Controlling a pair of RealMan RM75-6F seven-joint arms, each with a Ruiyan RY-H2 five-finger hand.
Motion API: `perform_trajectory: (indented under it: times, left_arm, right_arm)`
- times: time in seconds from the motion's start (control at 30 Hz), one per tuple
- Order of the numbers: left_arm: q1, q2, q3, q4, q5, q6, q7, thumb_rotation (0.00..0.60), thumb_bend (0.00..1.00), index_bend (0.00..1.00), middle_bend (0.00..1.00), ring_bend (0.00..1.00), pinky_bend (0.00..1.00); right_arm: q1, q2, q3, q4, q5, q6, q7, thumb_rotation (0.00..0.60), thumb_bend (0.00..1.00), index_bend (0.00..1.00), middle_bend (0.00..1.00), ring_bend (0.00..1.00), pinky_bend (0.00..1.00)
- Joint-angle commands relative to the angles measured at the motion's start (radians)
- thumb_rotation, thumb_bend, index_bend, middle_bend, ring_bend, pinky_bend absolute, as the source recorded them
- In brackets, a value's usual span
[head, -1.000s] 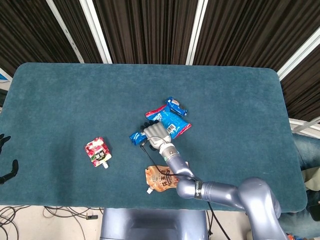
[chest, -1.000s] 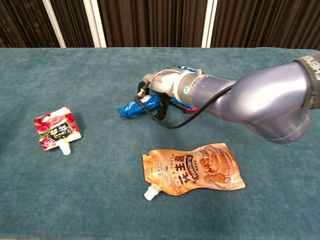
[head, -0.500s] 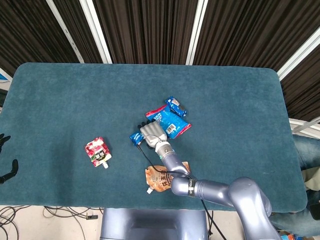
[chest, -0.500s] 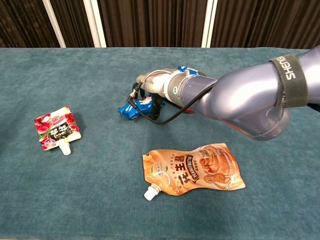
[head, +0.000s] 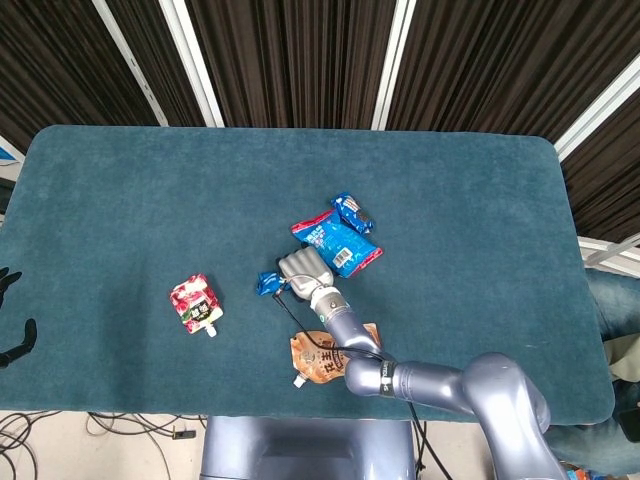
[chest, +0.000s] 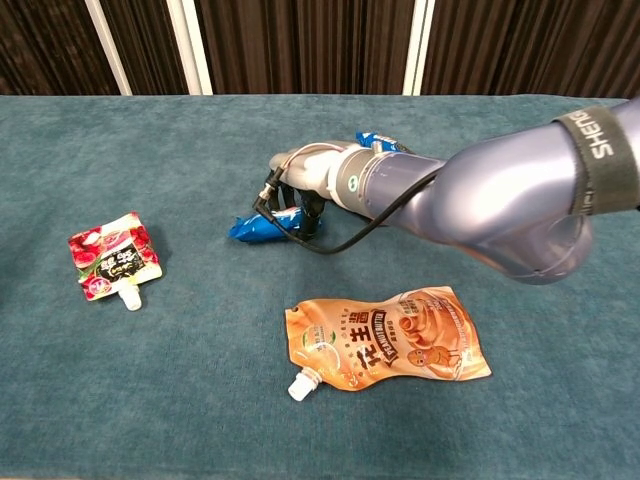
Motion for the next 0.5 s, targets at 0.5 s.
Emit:
perform_trajectory:
  times: [0.5]
  left_arm:
    - [-0.002, 0.002, -0.002, -0.002, -0.009, -0.003, 0.008, 0.600, 0.51, 0.12, 0.04, 0.12, 0.09]
  right_arm:
    - [-0.156, 0.247, 0.057, -0.396, -0.009, 0.097, 0.221, 0.600, 0.47, 0.40, 0.41, 0.39, 0.20]
